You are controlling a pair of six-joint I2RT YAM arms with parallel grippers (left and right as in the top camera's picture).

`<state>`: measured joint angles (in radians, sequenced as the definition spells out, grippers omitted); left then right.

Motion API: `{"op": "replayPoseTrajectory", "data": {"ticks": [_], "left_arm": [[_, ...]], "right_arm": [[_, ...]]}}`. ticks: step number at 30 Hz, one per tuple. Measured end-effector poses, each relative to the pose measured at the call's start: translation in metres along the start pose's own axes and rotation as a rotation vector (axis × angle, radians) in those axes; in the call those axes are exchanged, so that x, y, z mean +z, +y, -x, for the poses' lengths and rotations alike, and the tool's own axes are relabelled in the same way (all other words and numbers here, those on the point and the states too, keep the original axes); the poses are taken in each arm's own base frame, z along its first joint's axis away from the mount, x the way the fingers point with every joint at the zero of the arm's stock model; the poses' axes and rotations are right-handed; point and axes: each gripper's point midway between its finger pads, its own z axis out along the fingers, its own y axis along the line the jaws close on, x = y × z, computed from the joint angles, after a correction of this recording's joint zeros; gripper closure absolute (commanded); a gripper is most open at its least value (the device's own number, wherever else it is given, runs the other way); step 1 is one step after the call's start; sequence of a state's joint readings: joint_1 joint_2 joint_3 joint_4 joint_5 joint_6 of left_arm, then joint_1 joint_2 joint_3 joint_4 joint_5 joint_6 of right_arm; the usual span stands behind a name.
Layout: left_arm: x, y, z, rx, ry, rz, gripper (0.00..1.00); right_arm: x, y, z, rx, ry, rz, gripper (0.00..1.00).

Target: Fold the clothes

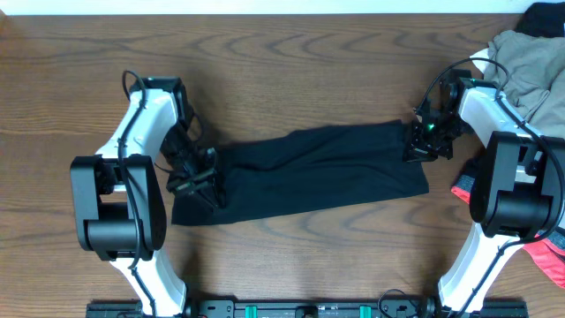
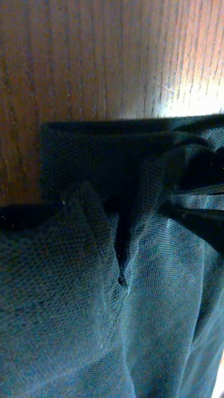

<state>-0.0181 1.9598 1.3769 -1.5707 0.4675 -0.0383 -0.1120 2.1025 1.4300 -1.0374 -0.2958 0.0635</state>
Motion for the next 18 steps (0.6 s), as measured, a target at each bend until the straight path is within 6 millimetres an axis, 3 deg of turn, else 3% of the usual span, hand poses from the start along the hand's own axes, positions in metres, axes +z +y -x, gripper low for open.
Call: {"op": "replayPoseTrajectory", "data": {"ticks": [2,4,6,12,18], "left_arm": [[0.006,0.001,0.001,0.0,0.005,0.004,0.93],[0.011,0.002,0.006,0.009,-0.007,0.007,0.79],[0.014,0.003,0.011,0.012,-0.025,0.009,0.73],[0.015,0.008,0.013,0.009,-0.032,0.037,0.72],[0.012,0.016,0.019,0.009,-0.063,0.09,0.8]], "right_arm": [[0.0,0.0,0.0,0.0,0.0,0.0,0.91],[0.0,0.0,0.0,0.0,0.0,0.0,0.92],[0.0,0.0,0.0,0.0,0.001,0.0,0.91],[0.0,0.0,-0.001,0.001,0.004,0.0,0.91],[0.0,0.0,-0.001,0.001,0.004,0.0,0.92]]}}
